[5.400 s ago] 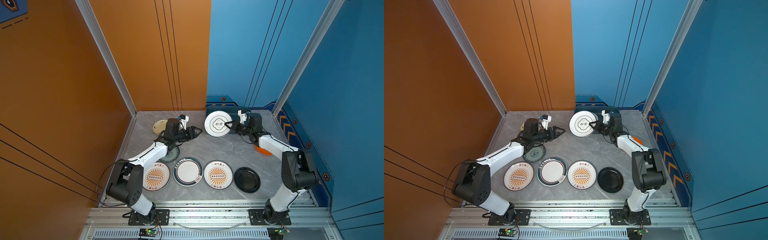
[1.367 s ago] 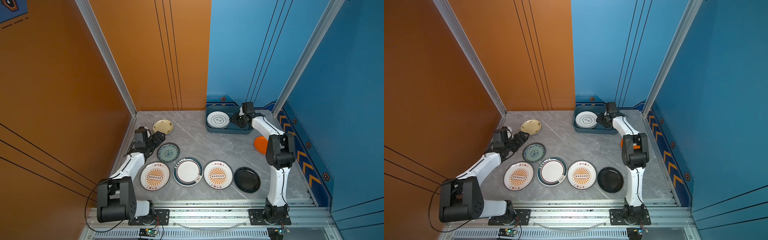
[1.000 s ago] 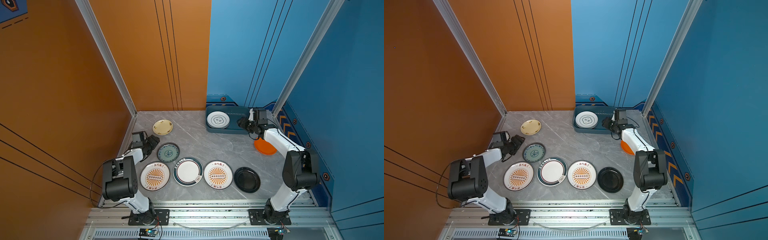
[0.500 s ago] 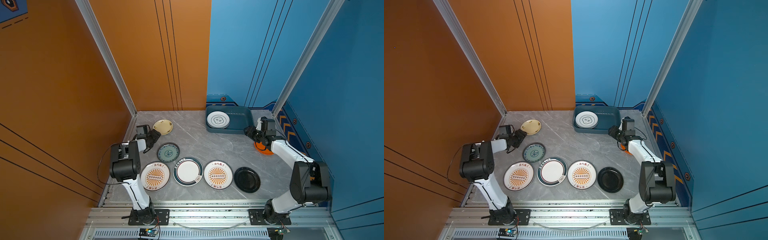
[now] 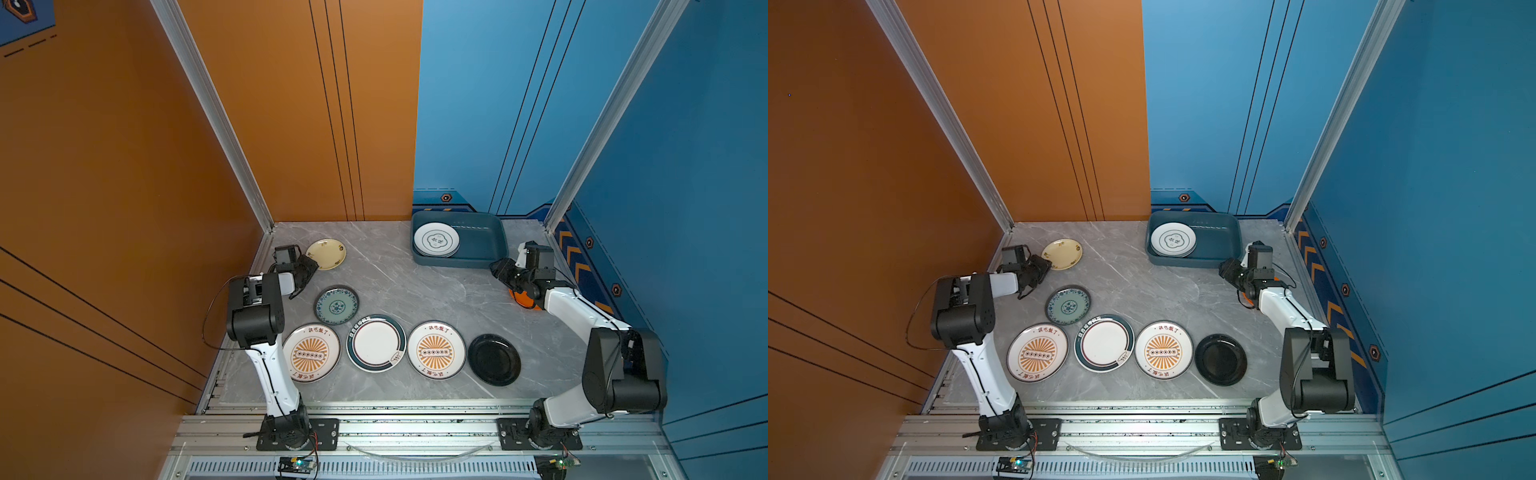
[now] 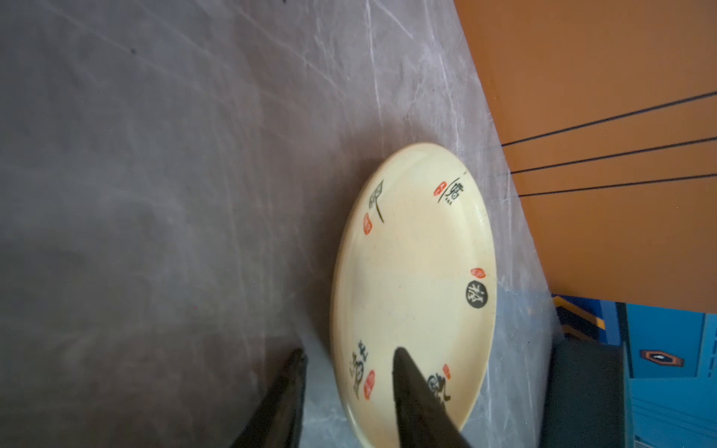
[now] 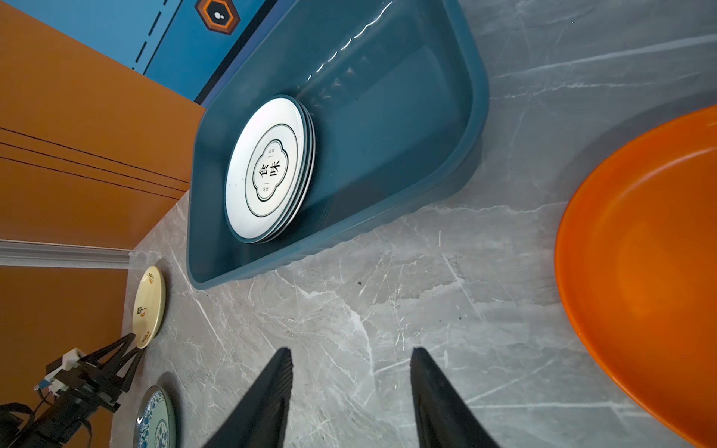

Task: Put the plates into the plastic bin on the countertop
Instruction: 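Grasp the cream plate rim with the left gripper and drag it toward the bin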

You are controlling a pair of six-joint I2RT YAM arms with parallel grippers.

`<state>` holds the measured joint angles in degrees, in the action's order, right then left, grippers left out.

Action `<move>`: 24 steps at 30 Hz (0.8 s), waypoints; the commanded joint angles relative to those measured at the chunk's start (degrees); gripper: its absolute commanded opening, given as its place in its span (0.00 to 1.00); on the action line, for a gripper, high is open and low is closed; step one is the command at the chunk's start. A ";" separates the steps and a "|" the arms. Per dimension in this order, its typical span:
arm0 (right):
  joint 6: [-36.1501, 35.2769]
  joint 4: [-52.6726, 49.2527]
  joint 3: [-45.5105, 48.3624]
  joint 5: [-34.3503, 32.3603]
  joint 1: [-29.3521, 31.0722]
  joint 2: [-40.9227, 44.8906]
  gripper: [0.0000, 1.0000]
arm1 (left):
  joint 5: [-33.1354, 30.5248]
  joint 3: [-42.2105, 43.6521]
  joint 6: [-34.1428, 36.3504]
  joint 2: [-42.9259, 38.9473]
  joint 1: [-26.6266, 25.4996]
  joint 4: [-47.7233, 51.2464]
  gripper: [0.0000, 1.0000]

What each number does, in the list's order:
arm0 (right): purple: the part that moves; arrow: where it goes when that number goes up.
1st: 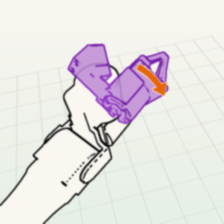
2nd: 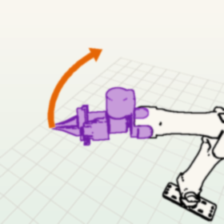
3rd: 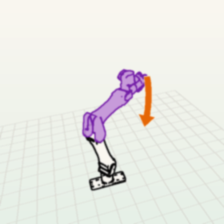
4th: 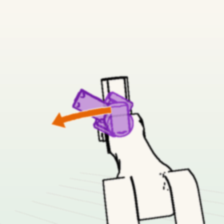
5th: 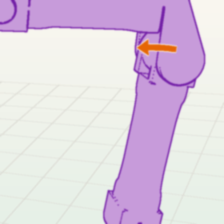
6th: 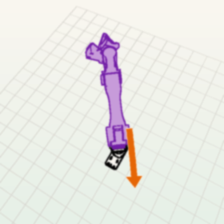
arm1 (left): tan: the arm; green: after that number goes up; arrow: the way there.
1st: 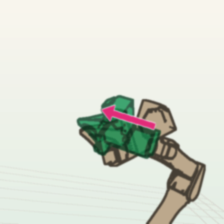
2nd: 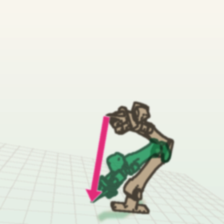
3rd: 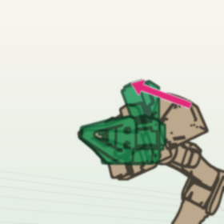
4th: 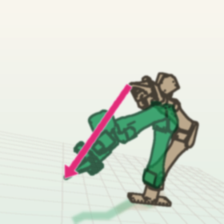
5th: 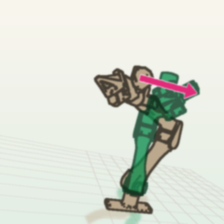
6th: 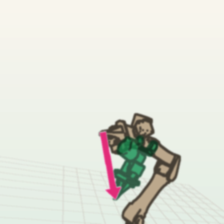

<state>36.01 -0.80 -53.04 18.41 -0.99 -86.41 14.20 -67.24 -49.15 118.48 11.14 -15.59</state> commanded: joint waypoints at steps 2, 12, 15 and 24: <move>0.45 0.85 0.92 1.16 -0.41 1.44 0.52 | 0.50 -0.43 0.10 3.14 0.21 3.27 0.29; 1.32 1.35 2.39 2.23 0.11 2.13 0.52 | 2.50 -1.76 0.78 4.13 0.44 3.42 0.00; 0.82 0.61 2.50 2.23 0.12 2.97 0.52 | 2.99 -1.54 0.89 3.78 0.34 3.43 0.00; -0.56 -0.65 2.88 4.66 0.99 5.98 0.53 | 4.73 2.87 -1.47 -3.40 0.21 0.31 0.00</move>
<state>36.40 -0.45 -51.13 21.10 -0.64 -82.72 17.61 -66.54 -50.17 118.80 11.29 -16.93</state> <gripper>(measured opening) 0.526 0.058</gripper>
